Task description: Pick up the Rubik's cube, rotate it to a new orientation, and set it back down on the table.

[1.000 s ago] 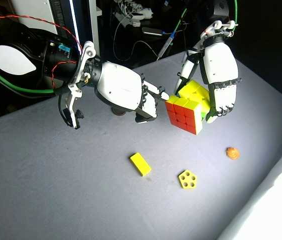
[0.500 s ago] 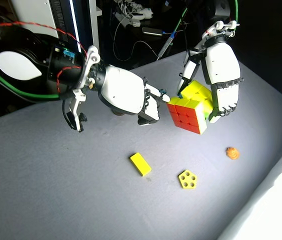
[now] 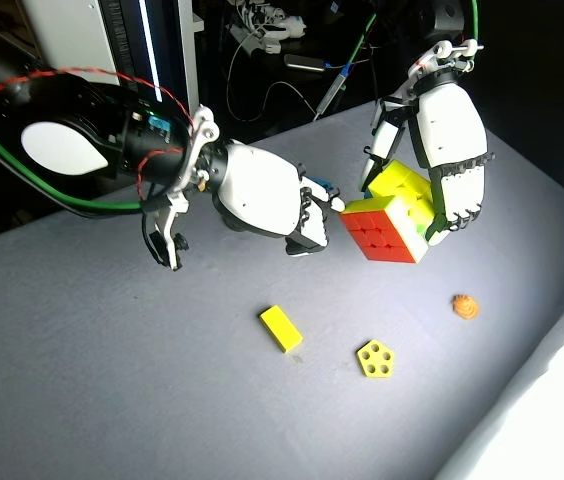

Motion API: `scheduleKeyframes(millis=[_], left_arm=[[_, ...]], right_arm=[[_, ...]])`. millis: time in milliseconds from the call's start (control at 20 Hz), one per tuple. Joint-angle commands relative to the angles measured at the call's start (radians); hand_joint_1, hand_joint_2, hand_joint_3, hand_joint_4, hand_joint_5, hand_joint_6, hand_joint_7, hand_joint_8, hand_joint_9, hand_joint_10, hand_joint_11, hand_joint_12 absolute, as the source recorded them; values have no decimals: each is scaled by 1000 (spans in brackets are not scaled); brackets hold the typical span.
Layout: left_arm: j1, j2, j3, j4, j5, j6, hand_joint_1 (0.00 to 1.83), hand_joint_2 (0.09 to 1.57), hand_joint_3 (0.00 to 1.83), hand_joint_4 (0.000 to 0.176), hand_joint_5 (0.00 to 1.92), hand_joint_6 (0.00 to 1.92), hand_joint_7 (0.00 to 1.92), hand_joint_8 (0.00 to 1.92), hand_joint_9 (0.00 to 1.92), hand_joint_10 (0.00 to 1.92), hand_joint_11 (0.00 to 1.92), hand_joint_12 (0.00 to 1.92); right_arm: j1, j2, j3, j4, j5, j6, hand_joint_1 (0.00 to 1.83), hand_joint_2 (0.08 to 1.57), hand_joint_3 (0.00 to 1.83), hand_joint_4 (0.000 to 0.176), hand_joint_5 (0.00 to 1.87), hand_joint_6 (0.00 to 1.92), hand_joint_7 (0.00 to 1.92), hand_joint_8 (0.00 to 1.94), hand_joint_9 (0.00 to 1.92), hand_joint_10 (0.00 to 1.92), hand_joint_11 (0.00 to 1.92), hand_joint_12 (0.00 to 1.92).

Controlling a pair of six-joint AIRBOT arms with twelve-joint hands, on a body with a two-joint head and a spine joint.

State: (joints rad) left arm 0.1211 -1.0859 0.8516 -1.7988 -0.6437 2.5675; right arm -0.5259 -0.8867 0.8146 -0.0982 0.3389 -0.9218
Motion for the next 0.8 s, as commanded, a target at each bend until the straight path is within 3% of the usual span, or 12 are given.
scheduleKeyframes(millis=[0, 100, 200, 400, 500, 600, 650, 750], left_arm=[[-19, 6, -2, 52, 34, -16, 1008, 1429, 3, 0, 498, 1690, 420, 1918, 269, 1921, 303, 1921], [-19, 6, -2, 51, 34, -16, 977, 1448, 9, 14, 454, 1764, 409, 1921, 251, 1921, 291, 1921], [-20, 6, -3, 50, 34, -16, 1000, 1435, 1, 0, 477, 1706, 429, 1920, 281, 1921, 307, 1921], [-22, 6, -3, 50, 31, -16, 1009, 1429, 0, 0, 487, 1692, 439, 1907, 294, 1921, 306, 1921], [-23, 6, -2, 50, 29, -16, 981, 1447, 5, 12, 443, 1762, 424, 1917, 266, 1921, 297, 1921], [-25, 6, -2, 50, 27, -16, 979, 1449, 3, 12, 444, 1763, 420, 1919, 258, 1921, 274, 1921], [-25, 6, -2, 50, 27, -16, 1016, 1422, 0, 0, 498, 1673, 450, 1893, 292, 1911, 294, 1921], [-26, 6, -2, 49, 27, -16, 1050, 1391, 0, 0, 555, 1591, 483, 1848, 309, 1900, 312, 1921]], right_arm=[[15, -2, 5, 11, 103, -3, 262, 1245, 0, 0, 109, 9, 388, 1192, 342, 1719, 262, 1921], [22, -14, 15, 14, 103, -3, 250, 1240, 0, 0, 121, 10, 413, 1150, 369, 1671, 290, 1921], [33, -27, 28, 22, 103, -6, 234, 1249, 1, 0, 96, 2, 372, 1177, 322, 1714, 262, 1921], [43, -55, 57, 33, 103, -15, 258, 1245, 0, 0, 113, 9, 388, 1188, 354, 1717, 299, 1921], [42, -60, 61, 33, 102, -21, 260, 1240, 0, 0, 151, 19, 422, 1163, 372, 1697, 297, 1921], [42, -65, 68, 33, 102, -23, 241, 1242, 0, 0, 147, 14, 418, 1182, 370, 1723, 294, 1921], [42, -70, 74, 35, 103, -23, 219, 1254, 4, 0, 143, 10, 388, 1207, 343, 1748, 288, 1921], [43, -84, 90, 36, 102, -24, 215, 1256, 3, 0, 131, 4, 366, 1225, 318, 1758, 268, 1921]])
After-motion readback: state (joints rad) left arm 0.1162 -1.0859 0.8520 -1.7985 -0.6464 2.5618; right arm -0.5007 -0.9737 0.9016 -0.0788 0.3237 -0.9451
